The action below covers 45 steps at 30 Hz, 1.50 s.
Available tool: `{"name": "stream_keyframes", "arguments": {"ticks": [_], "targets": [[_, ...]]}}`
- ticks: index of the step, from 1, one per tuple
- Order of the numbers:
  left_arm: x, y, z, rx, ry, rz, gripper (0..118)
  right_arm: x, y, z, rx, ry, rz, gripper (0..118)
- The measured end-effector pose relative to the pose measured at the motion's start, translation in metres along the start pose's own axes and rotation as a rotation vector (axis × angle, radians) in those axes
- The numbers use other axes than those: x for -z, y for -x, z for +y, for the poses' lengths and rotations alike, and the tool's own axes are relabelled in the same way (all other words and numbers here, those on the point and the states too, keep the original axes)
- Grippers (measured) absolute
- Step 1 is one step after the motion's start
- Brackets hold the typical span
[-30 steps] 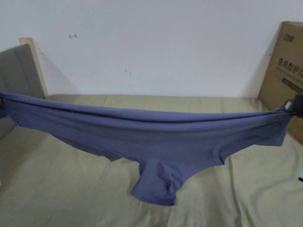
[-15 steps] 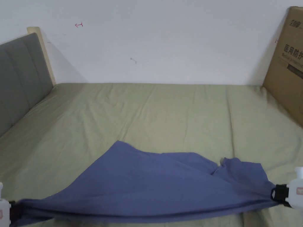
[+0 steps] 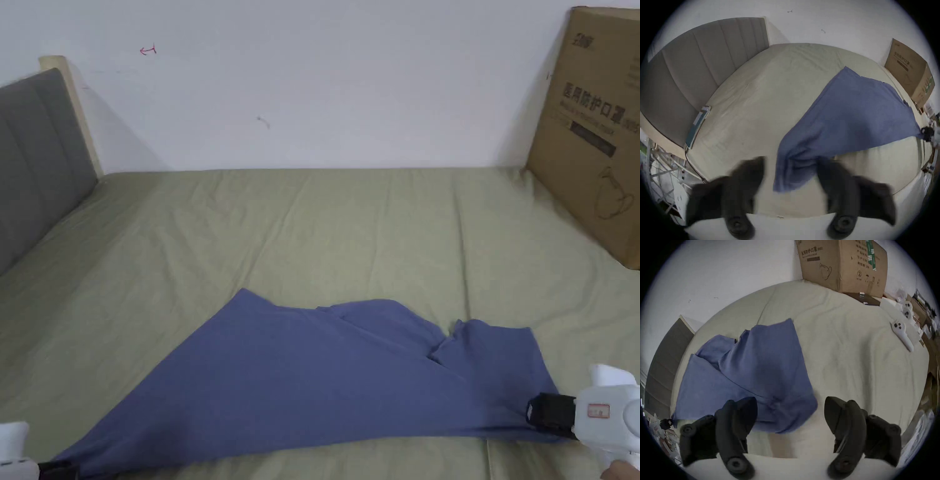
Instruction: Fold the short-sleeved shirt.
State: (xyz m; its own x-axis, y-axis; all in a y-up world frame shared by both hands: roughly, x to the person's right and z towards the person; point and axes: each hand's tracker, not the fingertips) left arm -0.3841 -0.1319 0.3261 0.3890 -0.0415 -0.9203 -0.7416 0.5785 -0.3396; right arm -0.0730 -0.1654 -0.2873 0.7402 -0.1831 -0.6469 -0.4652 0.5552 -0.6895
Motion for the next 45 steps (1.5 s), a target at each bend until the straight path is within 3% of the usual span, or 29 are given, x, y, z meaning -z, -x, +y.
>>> {"name": "stream_keyframes", "arguments": {"ticks": [1, 3, 5, 6, 7, 8, 9, 11, 17, 20, 21, 22, 23, 28, 29, 31, 34, 36, 41, 45], "targets": [[-0.006, -0.002, 0.003, -0.032, -0.015, -0.023, 97, -0.006, -0.002, 0.002, 0.013, -0.017, 0.012, 88], [-0.022, -0.009, 0.011, -0.056, -0.073, -0.055, 96, -0.018, -0.007, 0.006, 0.046, -0.061, 0.043, 87], [-0.035, -0.024, 0.02, -0.024, -0.093, -0.069, 92, -0.036, -0.012, 0.005, 0.05, -0.105, 0.078, 73], [-0.04, -0.031, 0.022, -0.013, -0.118, -0.098, 81, -0.043, -0.013, 0.006, 0.043, -0.124, 0.086, 52], [-0.046, -0.04, 0.024, -0.005, -0.145, -0.126, 46, -0.047, -0.013, 0.005, 0.033, -0.134, 0.086, 18], [-0.05, -0.049, 0.025, -0.002, -0.159, -0.161, 13, -0.058, -0.007, -0.003, 0.017, -0.14, 0.075, 4], [-0.051, -0.06, 0.026, 0.008, -0.153, -0.178, 0, -0.06, -0.005, -0.006, -0.017, -0.144, 0.048, 0], [-0.051, -0.081, 0.023, 0.033, -0.155, -0.2, 0, -0.064, -0.005, -0.015, -0.032, -0.153, 0.053, 0], [-0.038, -0.141, 0.019, 0.161, -0.099, -0.246, 0, -0.054, -0.016, -0.019, 0.024, -0.132, 0.069, 0], [-0.029, -0.158, 0.02, 0.17, -0.085, -0.295, 0, -0.046, -0.02, -0.012, 0.054, -0.136, 0.09, 42], [-0.026, -0.164, 0.021, 0.176, -0.076, -0.298, 0, -0.041, -0.021, -0.008, 0.079, -0.126, 0.105, 42], [-0.023, -0.169, 0.022, 0.184, -0.072, -0.3, 0, -0.035, -0.021, -0.003, 0.09, -0.108, 0.116, 87], [-0.019, -0.174, 0.024, 0.2, -0.068, -0.3, 0, -0.03, -0.022, 0.001, 0.1, -0.106, 0.121, 94], [-0.001, -0.188, 0.031, 0.219, -0.026, -0.337, 0, 0.012, -0.023, 0.008, 0.121, -0.019, 0.087, 89], [0.003, -0.189, 0.032, 0.219, -0.02, -0.344, 0, 0.021, -0.025, 0.005, 0.153, 0.016, 0.103, 73], [0.01, -0.194, 0.035, 0.226, -0.006, -0.337, 0, 0.031, -0.026, -0.002, 0.206, 0.026, 0.124, 5], [0.021, -0.195, 0.038, 0.23, 0.023, -0.331, 0, 0.03, -0.018, -0.006, 0.181, 0.009, 0.147, 3], [0.025, -0.193, 0.04, 0.222, 0.033, -0.341, 0, 0.022, -0.009, -0.002, 0.085, -0.019, 0.09, 3], [0.038, -0.189, 0.06, 0.229, 0.026, -0.318, 0, 0.007, -0.003, 0.019, 0.091, -0.051, 0.107, 3], [0.061, -0.189, 0.107, 0.204, -0.001, -0.331, 0, 0.001, 0.007, 0.028, 0.022, -0.077, 0.085, 3]]}}
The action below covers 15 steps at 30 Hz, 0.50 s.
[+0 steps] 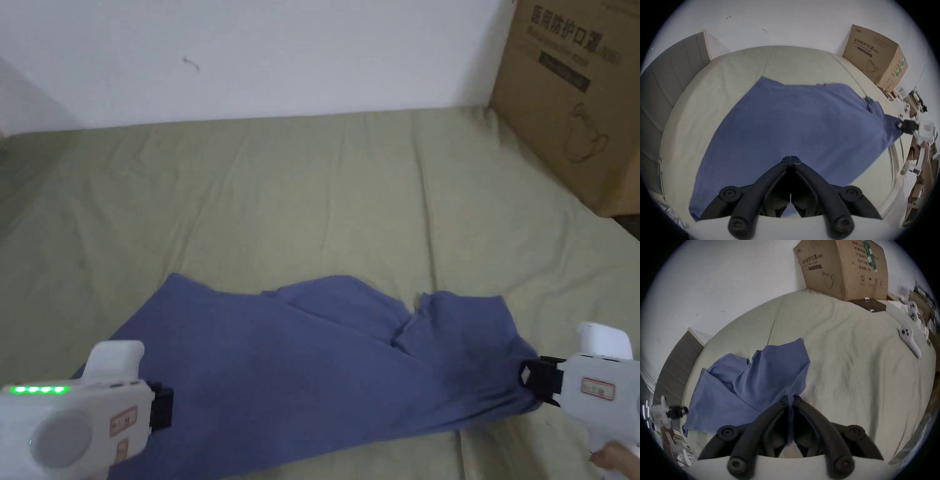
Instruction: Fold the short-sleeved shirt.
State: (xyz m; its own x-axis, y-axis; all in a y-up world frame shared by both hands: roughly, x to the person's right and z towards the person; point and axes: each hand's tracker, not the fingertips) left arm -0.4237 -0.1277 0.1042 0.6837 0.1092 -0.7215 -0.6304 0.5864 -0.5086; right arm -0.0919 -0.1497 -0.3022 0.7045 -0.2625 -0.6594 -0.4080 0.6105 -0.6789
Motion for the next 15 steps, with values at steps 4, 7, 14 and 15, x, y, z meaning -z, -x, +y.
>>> {"name": "stream_keyframes", "arguments": {"ticks": [4, 7, 14, 15], "targets": [[0.034, 0.018, 0.059, -0.001, -0.029, 0.03, 31, 0.008, 0.009, -0.001, -0.051, 0.028, -0.045, 3], [0.066, 0.034, 0.101, -0.049, -0.073, 0.062, 74, 0.015, 0.012, -0.008, -0.114, 0.041, -0.076, 3], [0.146, 0.053, 0.148, -0.036, -0.037, 0.123, 92, 0.019, -0.002, -0.02, -0.052, 0.044, -0.078, 3], [0.154, 0.057, 0.149, -0.041, -0.028, 0.118, 92, 0.019, -0.003, -0.022, -0.051, 0.046, -0.077, 3]]}}
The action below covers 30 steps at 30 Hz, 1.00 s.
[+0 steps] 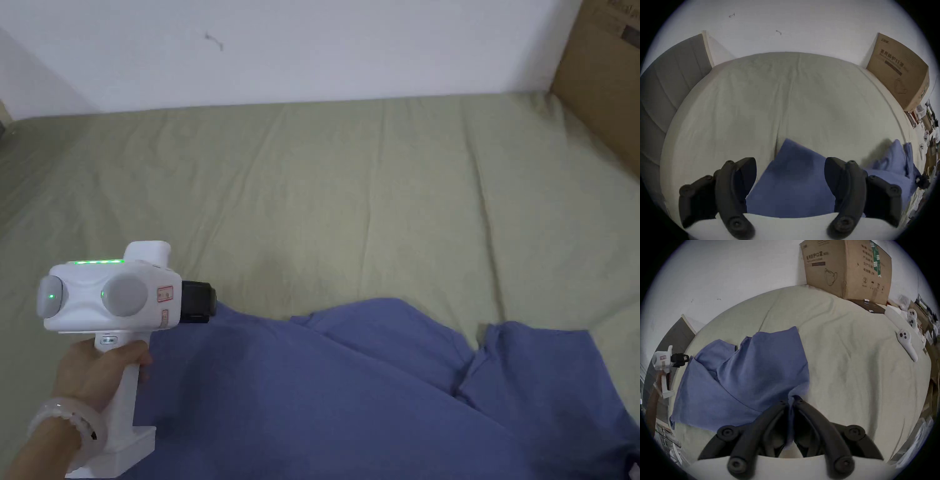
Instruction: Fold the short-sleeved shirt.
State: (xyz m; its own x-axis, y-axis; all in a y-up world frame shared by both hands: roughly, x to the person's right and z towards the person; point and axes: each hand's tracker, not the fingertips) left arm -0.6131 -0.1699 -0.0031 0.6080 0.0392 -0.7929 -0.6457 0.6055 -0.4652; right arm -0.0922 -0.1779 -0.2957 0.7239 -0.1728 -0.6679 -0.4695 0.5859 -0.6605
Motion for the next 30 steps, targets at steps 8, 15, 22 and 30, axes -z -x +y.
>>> {"name": "stream_keyframes", "arguments": {"ticks": [8, 15, 22, 30], "targets": [[0.02, -0.003, -0.009, 0.019, 0.002, 0.011, 38, 0.011, 0.006, -0.004, -0.011, 0.02, -0.012, 3], [0.0, -0.006, -0.003, 0.054, 0.032, 0.026, 3, 0.004, 0.009, 0.002, 0.02, 0.018, -0.002, 3], [-0.094, -0.004, 0.012, 0.071, -0.061, 0.021, 3, -0.028, 0.014, 0.036, 0.061, -0.055, 0.057, 3], [-0.236, 0.011, 0.019, 0.105, -0.234, 0.122, 3, -0.1, 0.056, 0.114, -0.041, -0.22, 0.146, 3]]}}
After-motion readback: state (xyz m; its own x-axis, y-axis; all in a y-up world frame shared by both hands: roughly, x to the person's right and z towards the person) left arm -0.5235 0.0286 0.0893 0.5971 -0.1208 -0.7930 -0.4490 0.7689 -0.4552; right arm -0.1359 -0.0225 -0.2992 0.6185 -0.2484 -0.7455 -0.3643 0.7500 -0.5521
